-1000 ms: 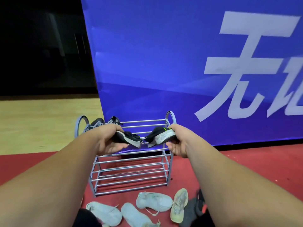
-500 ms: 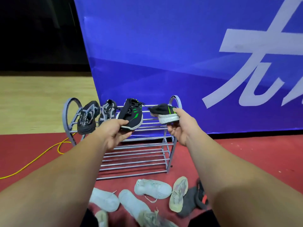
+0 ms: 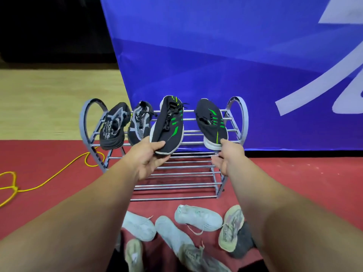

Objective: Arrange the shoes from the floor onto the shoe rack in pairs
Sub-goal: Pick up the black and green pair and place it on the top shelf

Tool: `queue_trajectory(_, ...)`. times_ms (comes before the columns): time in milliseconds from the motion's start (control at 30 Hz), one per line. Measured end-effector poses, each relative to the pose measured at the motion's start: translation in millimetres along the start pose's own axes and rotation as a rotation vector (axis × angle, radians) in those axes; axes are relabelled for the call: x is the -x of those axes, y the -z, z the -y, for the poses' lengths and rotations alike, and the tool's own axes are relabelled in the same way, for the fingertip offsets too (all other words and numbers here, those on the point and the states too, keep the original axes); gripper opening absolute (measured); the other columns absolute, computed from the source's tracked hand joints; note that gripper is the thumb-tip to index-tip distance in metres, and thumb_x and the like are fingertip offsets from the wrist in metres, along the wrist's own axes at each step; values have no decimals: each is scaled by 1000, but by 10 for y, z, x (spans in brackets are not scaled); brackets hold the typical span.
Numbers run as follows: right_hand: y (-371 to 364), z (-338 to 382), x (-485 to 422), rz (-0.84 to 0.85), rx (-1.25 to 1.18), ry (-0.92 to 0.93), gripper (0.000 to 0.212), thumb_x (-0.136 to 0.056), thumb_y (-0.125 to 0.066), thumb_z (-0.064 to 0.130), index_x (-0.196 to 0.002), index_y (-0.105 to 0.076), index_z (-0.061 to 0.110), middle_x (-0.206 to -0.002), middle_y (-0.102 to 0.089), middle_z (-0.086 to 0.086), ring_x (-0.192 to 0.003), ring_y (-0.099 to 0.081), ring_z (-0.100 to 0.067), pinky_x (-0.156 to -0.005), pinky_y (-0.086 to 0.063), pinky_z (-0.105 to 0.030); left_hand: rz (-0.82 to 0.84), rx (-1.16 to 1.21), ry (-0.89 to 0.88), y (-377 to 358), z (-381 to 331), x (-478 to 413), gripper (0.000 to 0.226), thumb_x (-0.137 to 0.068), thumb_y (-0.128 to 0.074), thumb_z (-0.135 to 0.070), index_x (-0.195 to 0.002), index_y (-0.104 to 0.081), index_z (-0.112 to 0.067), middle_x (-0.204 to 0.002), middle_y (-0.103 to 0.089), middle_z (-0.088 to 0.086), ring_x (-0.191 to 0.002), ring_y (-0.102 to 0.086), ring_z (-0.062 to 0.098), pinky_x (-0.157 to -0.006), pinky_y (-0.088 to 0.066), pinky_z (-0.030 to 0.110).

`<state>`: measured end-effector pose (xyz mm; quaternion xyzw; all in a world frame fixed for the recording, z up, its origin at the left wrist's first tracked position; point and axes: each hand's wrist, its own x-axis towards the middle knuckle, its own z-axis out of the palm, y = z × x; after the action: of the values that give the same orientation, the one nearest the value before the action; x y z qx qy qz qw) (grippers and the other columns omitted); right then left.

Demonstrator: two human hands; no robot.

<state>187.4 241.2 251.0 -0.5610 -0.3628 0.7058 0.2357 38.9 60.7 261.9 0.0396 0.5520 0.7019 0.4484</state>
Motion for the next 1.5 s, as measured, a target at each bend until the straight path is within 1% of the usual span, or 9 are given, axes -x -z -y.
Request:
queue_trajectory(133,-13,-96,-68,63,-4,-21,45,-101,-59,41,-138,-53,16,-113,-67,-16,-89,-73,-34,-77,-63,-47,7,22,-7,-42,57,-105,36,-99,-54,-2,-130,-60,-20,-116,-75,5,-105,-71,22,-79,-58,36)
queue_trajectory(267,33,-82,-116,93,9,-3,39,-103,-58,35,-133,-57,11,-104,-71,-17,-86,-74,-30,-81,-63,-46,8,122,-6,-182,67,-216,32,-101,-52,-5,-130,-59,-16,-116,-74,8,-97,-73,22,-76,-59,37)
queue_trajectory(367,82,-62,-125,121,50,-17,36,-103,-57,36,-131,-57,13,-106,-71,-15,-88,-73,-28,-84,-62,-44,46,194,78,-304,62,-290,37,-101,-58,-26,-132,-59,-5,-120,-71,17,-103,-72,33,-81,-61,43)
queue_trajectory(467,134,-71,-154,147,81,-34,38,-101,-60,41,-129,-58,16,-110,-70,-14,-87,-73,-27,-75,-62,-41,66,-2,252,-322,186,-320,56,-94,-63,-44,-124,-60,4,-117,-69,24,-103,-72,37,-82,-61,45)
queue_trajectory(767,215,-110,-232,170,147,-39,58,-100,-53,56,-122,-58,3,-109,-73,-15,-92,-74,-32,-79,-64,-44,-38,6,243,-306,371,-409,29,-101,-53,-11,-124,-59,7,-101,-77,16,-83,-77,24,-60,-62,33)
queue_trajectory(967,233,-94,-266,172,174,-32,55,-104,-48,54,-119,-59,2,-108,-72,-15,-87,-74,-31,-73,-64,-41,37,159,195,-420,373,-472,22,-104,-49,-11,-113,-63,3,-115,-73,14,-96,-74,23,-78,-59,36)
queue_trajectory(1233,264,-123,-343,261,41,-49,56,-101,-55,51,-136,-52,6,-110,-71,-18,-92,-74,-33,-73,-63,-42,40,-4,260,-310,443,-596,26,-101,-50,-17,-122,-61,-6,-114,-75,8,-101,-74,24,-81,-57,40)
queue_trajectory(1333,238,-116,-372,319,-133,-81,47,-103,-57,40,-136,-54,7,-120,-67,-22,-98,-74,-35,-78,-64,-44,31,-37,270,-326,385,-644,30,-97,-48,-17,-121,-61,-4,-103,-77,8,-96,-75,25,-78,-58,40)
queue_trajectory(1500,188,-115,-450,362,-292,-66,41,-102,-59,27,-138,-56,8,-125,-69,-22,-94,-77,-35,-75,-64,-41,-3,-90,277,-336,411,-699,17,-90,-45,-13,-93,-60,-5,-71,-65,4,-71,-66,20,-77,-56,38)
